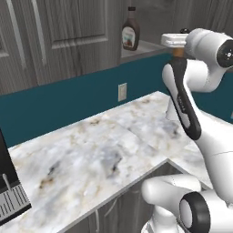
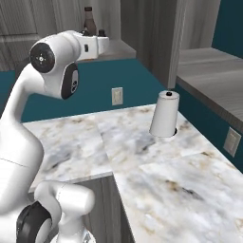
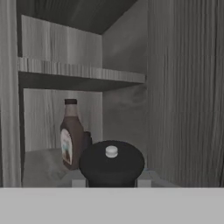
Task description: There are various items on the counter. Only move the condiments/shakers into the cabinet.
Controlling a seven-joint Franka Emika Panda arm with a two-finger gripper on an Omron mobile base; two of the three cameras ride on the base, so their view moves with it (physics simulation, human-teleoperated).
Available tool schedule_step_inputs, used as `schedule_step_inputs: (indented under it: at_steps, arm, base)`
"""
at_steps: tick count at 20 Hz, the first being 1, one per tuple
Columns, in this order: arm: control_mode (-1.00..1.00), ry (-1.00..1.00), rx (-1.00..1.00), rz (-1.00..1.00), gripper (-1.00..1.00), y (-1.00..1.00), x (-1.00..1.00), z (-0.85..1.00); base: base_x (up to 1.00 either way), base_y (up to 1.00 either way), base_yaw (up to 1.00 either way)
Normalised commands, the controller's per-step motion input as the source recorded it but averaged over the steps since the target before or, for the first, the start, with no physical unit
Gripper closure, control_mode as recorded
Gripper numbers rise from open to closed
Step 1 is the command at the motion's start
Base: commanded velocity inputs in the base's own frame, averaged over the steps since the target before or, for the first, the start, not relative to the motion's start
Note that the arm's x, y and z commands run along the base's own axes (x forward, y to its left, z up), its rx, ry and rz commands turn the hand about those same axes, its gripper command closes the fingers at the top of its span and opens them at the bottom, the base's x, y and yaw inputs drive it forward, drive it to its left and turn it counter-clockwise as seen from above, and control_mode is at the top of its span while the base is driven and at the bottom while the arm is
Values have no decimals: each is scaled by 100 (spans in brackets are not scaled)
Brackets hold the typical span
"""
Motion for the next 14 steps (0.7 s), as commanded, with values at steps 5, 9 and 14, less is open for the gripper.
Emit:
schedule_step_inputs:
  at_steps: [5, 9, 14]
  arm:
    - [-100, 19, 2, 0, 100, -2, 60, 10]
    - [-100, 14, 0, 0, 100, 0, 66, 0]
    - [-100, 0, 0, 0, 100, -7, 36, -3]
  base:
    - [0, 0, 0]
    - [0, 0, 0]
    - [0, 0, 0]
